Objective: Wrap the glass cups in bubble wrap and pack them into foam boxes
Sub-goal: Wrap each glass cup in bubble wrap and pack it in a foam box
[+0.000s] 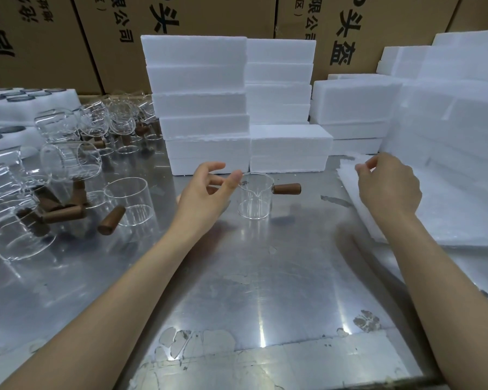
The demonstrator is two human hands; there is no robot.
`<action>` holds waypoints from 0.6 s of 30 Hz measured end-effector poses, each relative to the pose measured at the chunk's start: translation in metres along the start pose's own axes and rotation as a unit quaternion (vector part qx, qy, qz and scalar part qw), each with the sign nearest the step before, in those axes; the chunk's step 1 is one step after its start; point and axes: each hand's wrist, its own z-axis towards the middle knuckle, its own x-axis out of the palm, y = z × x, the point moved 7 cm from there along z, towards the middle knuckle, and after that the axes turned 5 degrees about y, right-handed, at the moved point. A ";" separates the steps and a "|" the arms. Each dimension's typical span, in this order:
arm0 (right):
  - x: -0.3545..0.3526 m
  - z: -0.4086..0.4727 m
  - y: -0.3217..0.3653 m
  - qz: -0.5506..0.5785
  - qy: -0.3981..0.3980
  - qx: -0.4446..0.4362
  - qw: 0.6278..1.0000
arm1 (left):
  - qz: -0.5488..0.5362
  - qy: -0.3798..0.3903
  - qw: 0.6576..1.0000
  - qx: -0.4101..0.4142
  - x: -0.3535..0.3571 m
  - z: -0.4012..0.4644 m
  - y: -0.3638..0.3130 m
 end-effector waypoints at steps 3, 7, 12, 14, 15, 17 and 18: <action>-0.025 -0.009 0.021 0.140 -0.121 -0.113 0.976 | 0.017 -0.032 0.999 0.025 -0.004 -0.002 -0.005; -0.044 -0.043 0.061 0.288 -0.166 -0.279 0.901 | 0.103 -0.065 0.987 0.107 -0.006 -0.008 -0.019; -0.013 -0.050 0.075 0.575 0.105 -0.155 0.796 | 0.229 -0.025 0.936 0.265 0.009 -0.026 -0.050; 0.003 -0.049 0.076 0.707 0.233 -0.040 0.667 | 0.257 -0.011 0.912 0.320 0.018 -0.034 -0.059; 0.007 -0.049 0.077 0.752 0.275 0.001 0.599 | 0.263 -0.007 0.904 0.337 0.021 -0.037 -0.062; 0.009 -0.049 0.077 0.797 0.319 0.045 0.511 | 0.263 0.004 0.897 0.356 0.025 -0.041 -0.068; 0.008 -0.049 0.077 0.804 0.327 0.051 0.494 | 0.259 0.010 0.895 0.364 0.027 -0.043 -0.071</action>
